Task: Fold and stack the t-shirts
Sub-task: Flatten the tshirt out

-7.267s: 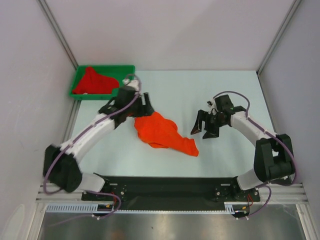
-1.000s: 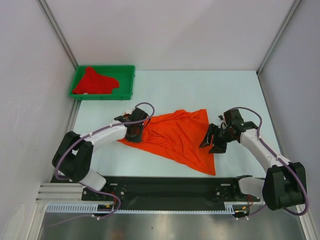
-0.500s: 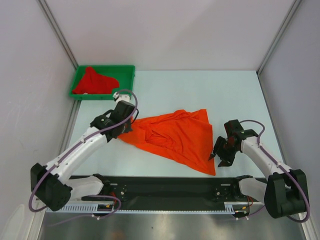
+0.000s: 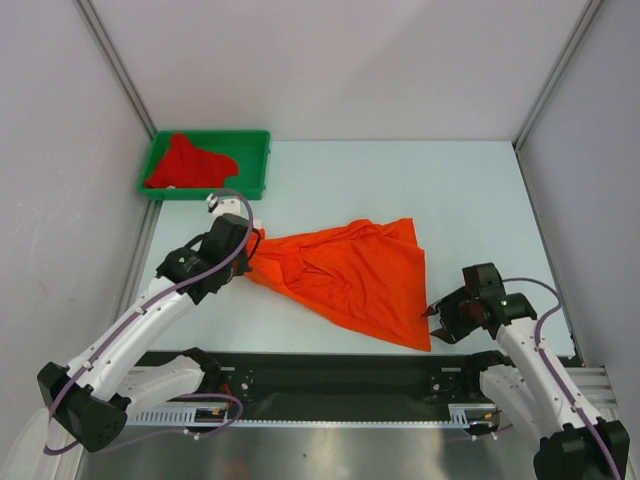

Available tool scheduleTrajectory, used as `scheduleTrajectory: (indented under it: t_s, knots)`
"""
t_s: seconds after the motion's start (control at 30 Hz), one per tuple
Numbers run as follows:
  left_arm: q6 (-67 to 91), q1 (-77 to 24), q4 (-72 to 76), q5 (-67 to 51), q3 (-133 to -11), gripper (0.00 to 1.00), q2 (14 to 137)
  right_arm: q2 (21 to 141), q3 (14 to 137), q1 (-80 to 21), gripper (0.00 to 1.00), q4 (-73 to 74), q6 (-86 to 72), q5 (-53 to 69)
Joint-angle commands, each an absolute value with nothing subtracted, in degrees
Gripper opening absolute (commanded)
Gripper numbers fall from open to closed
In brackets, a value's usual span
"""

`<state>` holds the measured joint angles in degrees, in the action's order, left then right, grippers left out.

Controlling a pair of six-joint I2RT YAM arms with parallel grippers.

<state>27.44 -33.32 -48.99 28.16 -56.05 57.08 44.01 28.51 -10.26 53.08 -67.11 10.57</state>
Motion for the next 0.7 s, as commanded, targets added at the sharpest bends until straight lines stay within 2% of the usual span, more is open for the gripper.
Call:
scheduleTrajectory:
  t_s: [0.0, 0.23, 0.67]
  knots:
    - [27.95, -33.75, -46.77, 24.62, -55.37, 0.00, 55.72, 41.58, 27.16, -10.19, 0.52, 56.42, -78.56, 8.18]
    - [26.37, -33.75, -44.30, 21.45, -55.19, 0.00, 56.34, 40.25, 27.33, -12.04, 0.45, 66.08, -83.76, 4.31]
    - [26.19, -33.66, -43.16, 20.74, -55.46, 0.00, 58.71, 37.53, 20.57, -15.56, 0.44, 62.94, -87.19, 5.88]
